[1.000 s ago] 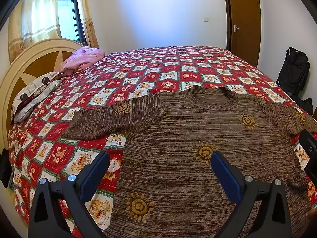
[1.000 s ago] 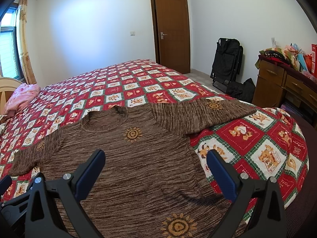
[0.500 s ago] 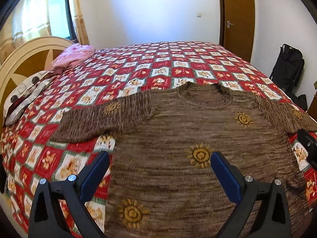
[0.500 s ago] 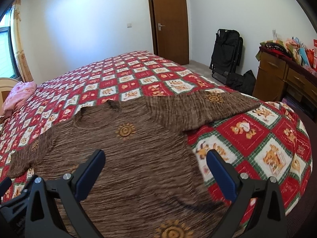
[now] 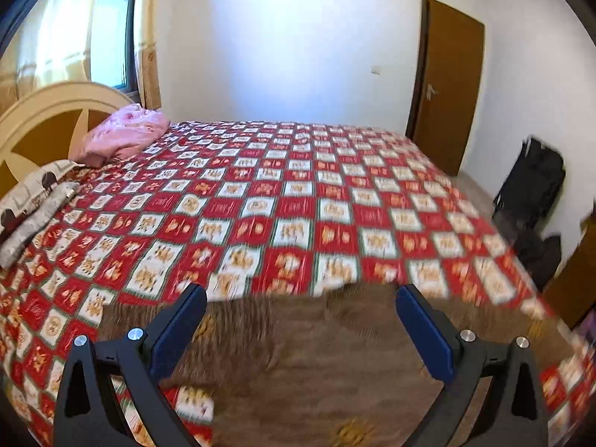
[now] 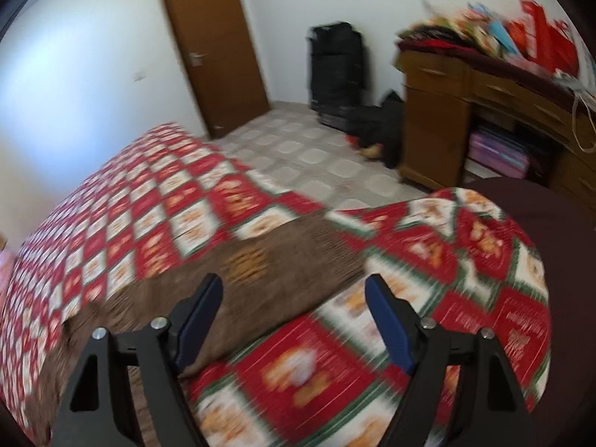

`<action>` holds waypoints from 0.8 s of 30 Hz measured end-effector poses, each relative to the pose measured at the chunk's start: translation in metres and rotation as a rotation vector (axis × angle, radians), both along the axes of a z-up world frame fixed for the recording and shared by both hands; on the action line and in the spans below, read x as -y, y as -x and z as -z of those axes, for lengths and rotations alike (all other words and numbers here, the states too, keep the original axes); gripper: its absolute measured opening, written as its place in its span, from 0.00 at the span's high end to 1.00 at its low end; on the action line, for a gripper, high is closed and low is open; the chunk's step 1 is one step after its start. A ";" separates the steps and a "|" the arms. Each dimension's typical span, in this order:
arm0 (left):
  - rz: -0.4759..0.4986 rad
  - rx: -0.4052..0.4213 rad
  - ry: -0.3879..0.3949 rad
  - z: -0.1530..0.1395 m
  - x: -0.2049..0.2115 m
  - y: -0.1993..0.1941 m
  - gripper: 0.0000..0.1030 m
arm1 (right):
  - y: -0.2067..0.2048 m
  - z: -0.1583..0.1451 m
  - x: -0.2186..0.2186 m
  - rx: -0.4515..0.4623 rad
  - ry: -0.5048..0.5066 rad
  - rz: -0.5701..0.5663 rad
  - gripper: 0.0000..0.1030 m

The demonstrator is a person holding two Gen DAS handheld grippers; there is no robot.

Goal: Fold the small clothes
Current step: 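Grasp the sweater sleeve with the right gripper and fold it across the body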

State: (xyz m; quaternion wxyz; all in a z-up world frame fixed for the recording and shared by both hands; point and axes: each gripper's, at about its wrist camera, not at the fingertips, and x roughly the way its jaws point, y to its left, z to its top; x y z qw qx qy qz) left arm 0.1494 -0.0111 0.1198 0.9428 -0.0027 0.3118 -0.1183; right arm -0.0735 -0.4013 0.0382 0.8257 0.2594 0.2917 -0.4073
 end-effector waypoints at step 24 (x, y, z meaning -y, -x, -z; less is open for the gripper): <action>0.043 -0.099 -0.181 0.102 0.027 0.004 0.01 | -0.041 0.063 0.064 -0.225 -0.074 -0.004 0.86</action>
